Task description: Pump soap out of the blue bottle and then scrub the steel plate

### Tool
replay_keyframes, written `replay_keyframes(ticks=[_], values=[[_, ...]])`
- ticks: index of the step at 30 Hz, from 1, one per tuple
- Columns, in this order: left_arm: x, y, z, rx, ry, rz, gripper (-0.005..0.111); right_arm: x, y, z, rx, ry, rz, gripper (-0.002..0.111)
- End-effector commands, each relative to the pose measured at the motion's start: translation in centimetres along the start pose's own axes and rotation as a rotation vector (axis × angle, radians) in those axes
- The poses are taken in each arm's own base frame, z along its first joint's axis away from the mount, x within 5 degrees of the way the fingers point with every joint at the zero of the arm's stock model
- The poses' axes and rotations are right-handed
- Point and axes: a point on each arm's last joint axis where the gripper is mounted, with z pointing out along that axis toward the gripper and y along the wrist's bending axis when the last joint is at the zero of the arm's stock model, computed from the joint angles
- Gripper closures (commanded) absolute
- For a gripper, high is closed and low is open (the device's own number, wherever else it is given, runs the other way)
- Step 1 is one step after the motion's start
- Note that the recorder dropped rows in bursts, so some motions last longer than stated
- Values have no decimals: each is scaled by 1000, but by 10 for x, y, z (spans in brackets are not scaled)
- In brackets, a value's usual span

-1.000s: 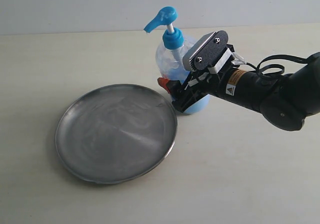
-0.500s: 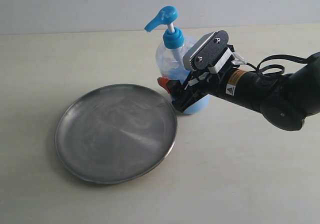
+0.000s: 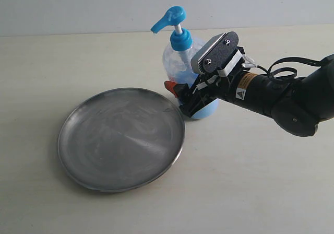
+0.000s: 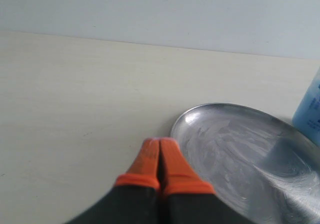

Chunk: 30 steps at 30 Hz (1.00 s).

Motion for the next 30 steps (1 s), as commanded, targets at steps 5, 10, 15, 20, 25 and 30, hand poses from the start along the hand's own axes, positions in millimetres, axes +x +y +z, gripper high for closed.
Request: replay_keyframes(ticks=[5, 10, 15, 20, 25, 30], values=[[-7, -1, -1, 2, -17, 1, 107, -9, -2, -3, 5, -47, -14, 108], [-18, -3, -2, 1, -11, 1, 107, -9, -2, -3, 5, -45, -14, 108], [-32, -5, -1, -1, -3, 2, 107, -9, -2, -3, 5, -45, -14, 108], [-50, -9, -1, 1, -11, 1, 107, -9, -2, -3, 5, -45, -14, 108], [-72, -12, 0, 2, -21, 1, 107, -9, -2, -3, 5, -45, -14, 108], [-98, -17, 1, 5, -37, 0, 107, -9, -2, -3, 5, -48, -14, 108]])
